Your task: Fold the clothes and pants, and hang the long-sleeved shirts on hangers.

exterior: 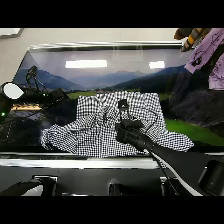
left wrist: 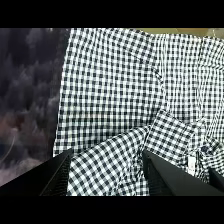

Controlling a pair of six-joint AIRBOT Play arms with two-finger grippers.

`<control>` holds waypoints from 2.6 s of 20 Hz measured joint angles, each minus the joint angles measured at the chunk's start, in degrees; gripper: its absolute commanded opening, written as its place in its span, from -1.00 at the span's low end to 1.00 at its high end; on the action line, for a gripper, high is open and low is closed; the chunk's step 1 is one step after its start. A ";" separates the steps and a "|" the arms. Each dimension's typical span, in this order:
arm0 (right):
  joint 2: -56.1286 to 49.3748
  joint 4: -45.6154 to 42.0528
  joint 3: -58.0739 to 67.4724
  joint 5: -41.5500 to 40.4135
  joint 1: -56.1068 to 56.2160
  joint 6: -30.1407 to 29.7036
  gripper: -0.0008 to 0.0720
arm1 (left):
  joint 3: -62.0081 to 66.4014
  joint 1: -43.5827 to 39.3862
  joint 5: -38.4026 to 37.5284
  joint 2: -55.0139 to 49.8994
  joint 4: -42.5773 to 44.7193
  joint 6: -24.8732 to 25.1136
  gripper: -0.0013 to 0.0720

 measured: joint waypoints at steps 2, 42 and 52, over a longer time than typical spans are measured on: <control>-0.04 1.03 0.00 -0.83 0.02 -0.68 0.51 | 0.00 0.00 0.00 0.00 0.04 0.00 0.44; 9.60 13.86 0.63 15.17 0.04 -6.01 -0.89 | 0.81 -19.50 0.87 -10.34 1.22 -3.06 0.72; 10.38 19.30 0.63 16.70 0.04 -6.12 -0.89 | 13.16 -24.24 2.64 -23.89 2.91 -2.08 0.72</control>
